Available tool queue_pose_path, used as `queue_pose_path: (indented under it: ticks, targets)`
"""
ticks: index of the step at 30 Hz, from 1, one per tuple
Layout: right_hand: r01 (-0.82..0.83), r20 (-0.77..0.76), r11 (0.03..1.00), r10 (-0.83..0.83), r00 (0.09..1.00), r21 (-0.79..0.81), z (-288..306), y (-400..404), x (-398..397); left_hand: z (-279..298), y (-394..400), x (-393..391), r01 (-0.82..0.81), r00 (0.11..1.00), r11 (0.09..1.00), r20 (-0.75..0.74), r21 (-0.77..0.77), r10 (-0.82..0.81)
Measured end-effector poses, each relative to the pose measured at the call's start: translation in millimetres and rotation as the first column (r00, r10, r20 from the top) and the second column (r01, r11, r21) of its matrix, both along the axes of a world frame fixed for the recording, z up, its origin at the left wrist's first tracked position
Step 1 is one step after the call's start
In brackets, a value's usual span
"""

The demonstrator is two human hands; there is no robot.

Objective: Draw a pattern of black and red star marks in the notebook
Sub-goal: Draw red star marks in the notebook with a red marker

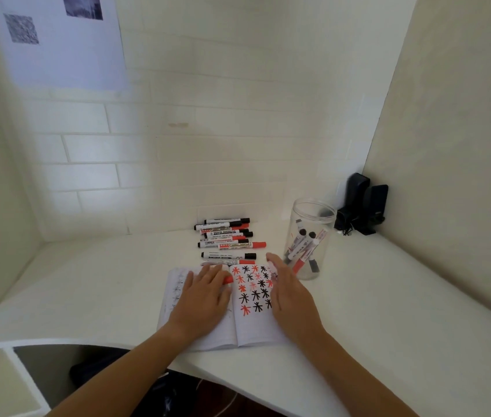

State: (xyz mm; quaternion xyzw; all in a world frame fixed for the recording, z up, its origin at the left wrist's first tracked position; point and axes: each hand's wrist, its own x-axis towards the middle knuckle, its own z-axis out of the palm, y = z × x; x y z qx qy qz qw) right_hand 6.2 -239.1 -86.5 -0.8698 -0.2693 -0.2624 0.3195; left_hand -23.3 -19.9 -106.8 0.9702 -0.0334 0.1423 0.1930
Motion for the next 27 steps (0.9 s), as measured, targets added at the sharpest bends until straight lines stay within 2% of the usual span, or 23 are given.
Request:
queue_pose_path:
  ticks: [2,4,7,9,11,16,24,27]
  targets:
    - [-0.055,-0.051,0.987,0.064,0.997,0.153,13.2,-6.1,0.8,3.5,2.8,0.8,0.020,0.999,1.000,-0.047,0.024,-0.019]
    - [-0.079,-0.186,0.942,0.145,0.972,0.325,28.7,-12.5,2.7,10.0,6.8,2.6,0.039,0.992,0.995,-0.124,0.092,-0.028]
    - [-0.014,-0.454,0.786,0.372,0.810,0.618,48.3,-20.9,8.1,16.0,12.6,5.1,0.037,0.977,0.986,-0.214,0.161,-0.002]
    - [0.050,-0.527,0.682,0.515,0.676,0.730,52.3,-25.5,9.8,14.4,11.8,1.8,0.023,0.977,0.987,-0.211,0.160,0.012]
    - [0.054,-0.549,0.686,0.530,0.647,0.726,47.0,-25.5,9.5,11.4,8.9,-3.7,0.001,0.983,0.984,-0.179,0.180,0.032]
    - [0.071,-0.565,0.773,0.394,0.724,0.630,20.9,-20.8,5.3,10.1,7.6,-5.8,-0.015,0.987,0.980,-0.154,0.199,0.046]
    - [0.036,-0.605,0.830,0.376,0.702,0.557,20.9,-28.2,0.5,7.5,9.1,-2.2,-0.017,0.986,0.985,-0.162,0.170,0.045]
    - [0.085,-0.609,0.880,0.251,0.752,0.467,18.6,-31.4,-1.9,7.9,9.3,-1.9,-0.019,0.984,0.986,-0.170,0.167,0.048]
